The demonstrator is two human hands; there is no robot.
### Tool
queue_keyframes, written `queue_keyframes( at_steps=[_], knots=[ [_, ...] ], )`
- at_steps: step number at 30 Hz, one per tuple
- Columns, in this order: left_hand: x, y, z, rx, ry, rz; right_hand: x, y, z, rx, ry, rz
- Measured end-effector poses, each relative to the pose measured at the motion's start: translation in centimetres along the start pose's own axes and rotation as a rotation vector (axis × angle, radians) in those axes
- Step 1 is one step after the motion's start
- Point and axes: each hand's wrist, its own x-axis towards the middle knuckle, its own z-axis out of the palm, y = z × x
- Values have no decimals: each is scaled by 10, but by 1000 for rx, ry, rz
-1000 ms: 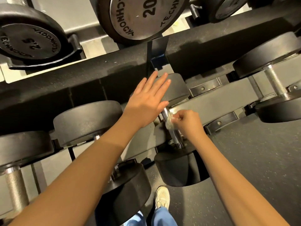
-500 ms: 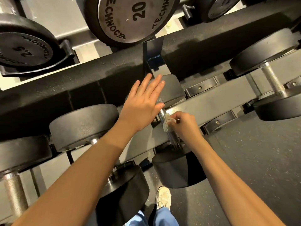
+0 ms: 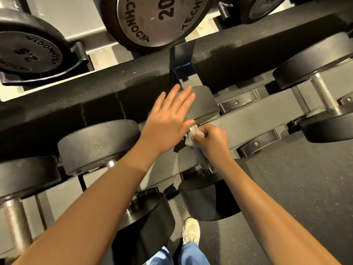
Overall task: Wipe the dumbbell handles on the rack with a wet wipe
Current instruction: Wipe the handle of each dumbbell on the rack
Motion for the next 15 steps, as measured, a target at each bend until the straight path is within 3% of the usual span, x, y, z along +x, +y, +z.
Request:
queue_keyframes(
  at_steps=[3,5,10,15],
  knots=[
    [0,0,0,2,14,4,-8,11,-9,-299,-134,45],
    [0,0,1,1,23,5,-17,18,-15,-336,-205,19],
    [0,1,1,4,15,1,-1,8,-12,-149,-174,-17],
    [-1,0,1,16,31,13,8,-4,-6,89,-22,-35]
  ],
)
